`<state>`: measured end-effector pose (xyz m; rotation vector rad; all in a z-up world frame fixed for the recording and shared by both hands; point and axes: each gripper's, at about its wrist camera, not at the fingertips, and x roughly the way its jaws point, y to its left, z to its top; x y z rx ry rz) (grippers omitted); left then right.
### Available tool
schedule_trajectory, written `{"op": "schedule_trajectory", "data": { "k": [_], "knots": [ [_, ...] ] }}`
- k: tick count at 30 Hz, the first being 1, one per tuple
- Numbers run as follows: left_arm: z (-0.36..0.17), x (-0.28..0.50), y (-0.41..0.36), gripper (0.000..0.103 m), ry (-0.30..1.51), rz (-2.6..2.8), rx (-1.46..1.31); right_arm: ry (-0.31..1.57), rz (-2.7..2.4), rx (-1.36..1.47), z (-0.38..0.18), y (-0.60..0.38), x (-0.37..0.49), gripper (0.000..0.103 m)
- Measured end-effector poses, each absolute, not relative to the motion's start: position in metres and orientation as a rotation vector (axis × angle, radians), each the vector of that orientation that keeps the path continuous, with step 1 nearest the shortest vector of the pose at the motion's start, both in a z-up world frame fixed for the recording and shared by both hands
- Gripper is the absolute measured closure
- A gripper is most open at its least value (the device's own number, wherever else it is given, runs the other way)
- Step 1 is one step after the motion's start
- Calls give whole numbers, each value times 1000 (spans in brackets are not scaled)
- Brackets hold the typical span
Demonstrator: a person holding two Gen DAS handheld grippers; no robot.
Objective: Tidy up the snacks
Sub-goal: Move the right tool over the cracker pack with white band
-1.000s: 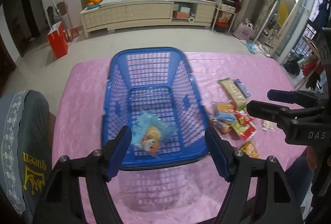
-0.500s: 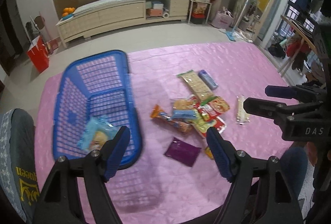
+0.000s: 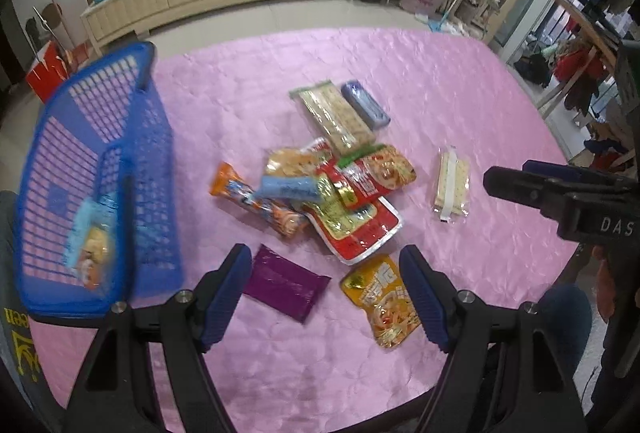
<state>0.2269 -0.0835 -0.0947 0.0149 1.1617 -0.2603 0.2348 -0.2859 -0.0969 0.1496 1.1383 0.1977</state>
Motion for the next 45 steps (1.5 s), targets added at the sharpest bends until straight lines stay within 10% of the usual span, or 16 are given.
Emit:
{"op": "schedule_trajectory", "data": {
  "k": [45],
  "knots": [
    [-219, 334, -173, 20, 1411, 20, -162, 1259, 159, 217, -189, -370, 271, 17]
  ]
}}
